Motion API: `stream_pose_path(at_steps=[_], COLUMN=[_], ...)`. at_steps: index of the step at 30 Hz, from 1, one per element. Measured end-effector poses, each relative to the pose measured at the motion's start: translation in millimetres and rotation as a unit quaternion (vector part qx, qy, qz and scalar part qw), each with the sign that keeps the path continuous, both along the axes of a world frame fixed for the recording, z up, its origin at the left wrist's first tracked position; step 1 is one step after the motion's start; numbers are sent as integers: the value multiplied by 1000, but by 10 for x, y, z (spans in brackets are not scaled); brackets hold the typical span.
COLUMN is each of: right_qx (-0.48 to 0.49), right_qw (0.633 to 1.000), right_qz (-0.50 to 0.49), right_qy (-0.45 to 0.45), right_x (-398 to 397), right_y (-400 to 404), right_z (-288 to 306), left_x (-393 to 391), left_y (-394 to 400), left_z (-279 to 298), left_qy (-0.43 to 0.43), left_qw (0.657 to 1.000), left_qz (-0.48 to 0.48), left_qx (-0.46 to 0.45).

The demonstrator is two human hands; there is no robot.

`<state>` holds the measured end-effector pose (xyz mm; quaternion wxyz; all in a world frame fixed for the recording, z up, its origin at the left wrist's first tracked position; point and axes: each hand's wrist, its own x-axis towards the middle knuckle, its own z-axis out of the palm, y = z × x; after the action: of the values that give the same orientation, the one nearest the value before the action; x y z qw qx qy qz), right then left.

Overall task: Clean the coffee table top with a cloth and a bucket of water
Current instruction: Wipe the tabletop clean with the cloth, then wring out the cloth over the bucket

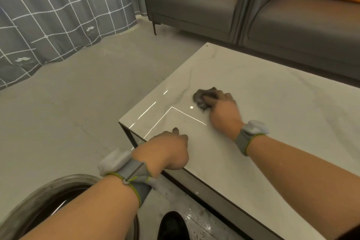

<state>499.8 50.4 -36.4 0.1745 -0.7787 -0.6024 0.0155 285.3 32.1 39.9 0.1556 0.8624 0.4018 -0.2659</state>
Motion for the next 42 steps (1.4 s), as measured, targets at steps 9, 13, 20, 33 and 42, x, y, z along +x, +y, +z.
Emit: stream_pose_path(at_steps=[9,13,20,33,42], right_qx=[12,-28,-93,-300,-324], right_qw=[987,980,934,599,761], right_qz=[159,182,139,-34,15], right_qy=[19,71,317,742,561], right_x=[-968,-1318,-1827,-2190,-2426], right_y=[-950,-1282,-1393,-1102,-843], right_z=[26,111,411,297,2], left_x=[-493,-686,-1169,-2257,-2393], left_y=[6,-93,-224,-751,-988], left_z=[-3,73,361,-331,-753], left_qy=[-52,-71,-101,-444,-513], left_qw=[995,995,988,793,649], left_qz=[67,75,89,399,547], left_qx=[48,12,-79,-123,-127])
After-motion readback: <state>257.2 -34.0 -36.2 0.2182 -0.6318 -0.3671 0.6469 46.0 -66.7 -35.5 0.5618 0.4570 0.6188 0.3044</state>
